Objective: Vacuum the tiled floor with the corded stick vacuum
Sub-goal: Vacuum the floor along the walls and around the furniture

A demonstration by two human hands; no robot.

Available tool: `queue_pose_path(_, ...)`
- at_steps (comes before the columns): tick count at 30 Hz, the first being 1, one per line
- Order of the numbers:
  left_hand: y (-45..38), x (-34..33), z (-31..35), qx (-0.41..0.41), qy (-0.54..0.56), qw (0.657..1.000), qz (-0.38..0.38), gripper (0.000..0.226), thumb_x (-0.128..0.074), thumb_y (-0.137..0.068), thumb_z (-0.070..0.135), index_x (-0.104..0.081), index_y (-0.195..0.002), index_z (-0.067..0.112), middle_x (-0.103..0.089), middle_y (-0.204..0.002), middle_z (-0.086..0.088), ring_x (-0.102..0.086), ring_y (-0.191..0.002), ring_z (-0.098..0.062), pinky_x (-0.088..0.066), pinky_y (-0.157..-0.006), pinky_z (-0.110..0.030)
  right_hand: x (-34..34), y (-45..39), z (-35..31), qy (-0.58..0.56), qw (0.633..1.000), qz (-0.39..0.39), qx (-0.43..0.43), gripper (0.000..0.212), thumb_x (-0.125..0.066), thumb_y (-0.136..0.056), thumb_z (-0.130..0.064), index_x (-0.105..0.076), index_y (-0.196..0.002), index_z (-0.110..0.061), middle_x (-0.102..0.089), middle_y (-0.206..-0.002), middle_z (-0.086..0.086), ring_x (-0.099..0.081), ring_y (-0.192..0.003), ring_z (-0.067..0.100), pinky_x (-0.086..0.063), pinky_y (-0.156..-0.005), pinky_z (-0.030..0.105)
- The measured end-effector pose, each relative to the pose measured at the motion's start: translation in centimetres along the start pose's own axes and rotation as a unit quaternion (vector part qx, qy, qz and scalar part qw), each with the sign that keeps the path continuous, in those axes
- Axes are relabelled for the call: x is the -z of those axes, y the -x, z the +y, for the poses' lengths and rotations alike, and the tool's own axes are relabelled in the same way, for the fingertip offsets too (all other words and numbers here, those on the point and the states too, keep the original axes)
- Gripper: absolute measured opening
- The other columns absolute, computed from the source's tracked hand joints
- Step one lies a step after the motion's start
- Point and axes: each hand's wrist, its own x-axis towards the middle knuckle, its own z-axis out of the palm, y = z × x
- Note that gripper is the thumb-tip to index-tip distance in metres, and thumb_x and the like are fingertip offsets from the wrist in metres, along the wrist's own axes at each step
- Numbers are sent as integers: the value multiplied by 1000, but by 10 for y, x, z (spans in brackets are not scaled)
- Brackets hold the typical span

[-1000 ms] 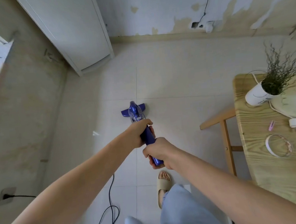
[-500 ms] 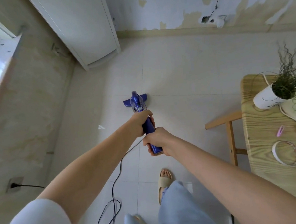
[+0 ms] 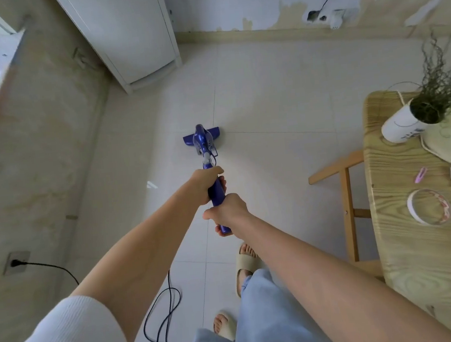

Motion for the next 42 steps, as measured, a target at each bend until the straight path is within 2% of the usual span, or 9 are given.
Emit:
queue_pose_path(8, 66, 24, -72, -2, -2, 1000, -23, 11, -58, -93, 11, -49, -89, 5, -52, -67, -6, -50, -59, -13, -46, -56, -24, -28, 72, 55, 31, 1000, 1, -1, 28, -61, -83, 2, -49, -106, -6, -55, -90, 10, -53, -49, 15, -47, -39, 21)
queue_pose_path(12, 93, 34, -116, -3, -16, 999, -45, 14, -57, -93, 10, -48, -103, 6, -52, -66, -5, -50, -55, -13, -47, -45, -21, -42, 116, 91, 41, 999, 2, 5, 29, -59, -83, 3, -50, -110, -5, -56, -90, 11, -54, -53, 15, -44, -36, 17)
queue_pose_path(18, 121, 32, -131, 31, -4, 996, -78, 10, -58, -91, 11, -49, -89, 8, -52, -67, -4, -50, -56, -13, -44, -38, -17, -30, 163, 99, 62, 998, 8, 5, 22, -56, -85, 5, -50, -104, -4, -53, -73, 9, -52, -53, 14, -44, -37, 17)
queue_pose_path(24, 138, 25, -129, 22, -21, 993, -111, 9, -54, -93, 11, -48, -96, 6, -53, -71, -5, -51, -58, -17, -47, -44, -23, -20, 186, 92, 52, 998, 23, 9, 12, -53, -87, 6, -48, -86, -6, -48, -65, 8, -47, -49, 13, -42, -35, 15)
queue_pose_path(28, 126, 31, -126, 25, -27, 994, -101, 32, -57, -86, 5, -48, -116, 14, -55, -78, -8, -52, -55, -17, -49, -44, -22, -37, 172, 98, -11, 999, 37, 3, 30, -51, -86, 6, -52, -115, -2, -50, -71, 10, -46, -49, 14, -41, -35, 14)
queue_pose_path(31, 119, 40, -118, 33, -36, 994, -94, 7, -54, -90, 7, -48, -90, 7, -50, -70, -5, -48, -56, -14, -44, -35, -17, -51, 156, 93, -47, 998, 45, 5, 28, -51, -84, 7, -52, -110, -4, -51, -77, 9, -46, -50, 15, -42, -38, 17)
queue_pose_path(35, 99, 55, -94, 23, -50, 997, -57, 9, -58, -91, 12, -51, -88, 6, -53, -67, -5, -50, -55, -13, -44, -35, -16, -68, 123, 71, -55, 997, 44, 14, 25, -49, -86, 6, -51, -106, -8, -53, -85, 8, -49, -52, 15, -45, -39, 19)
queue_pose_path(38, 79, 62, -73, 18, -42, 998, -46, 13, -58, -92, 13, -50, -84, 6, -52, -65, -4, -49, -54, -12, -45, -46, -23, -75, 98, 53, -46, 998, 30, 19, 23, -50, -86, 5, -49, -104, -8, -54, -92, 10, -50, -54, 16, -46, -39, 21)
queue_pose_path(42, 43, 60, -21, 22, -40, 999, -28, 14, -60, -91, 14, -51, -83, 6, -53, -64, -6, -50, -56, -14, -46, -56, -24, -66, 49, 8, -44, 999, 13, 10, 21, -49, -85, 7, -46, -102, -6, -50, -77, 8, -47, -55, 19, -48, -46, 25)
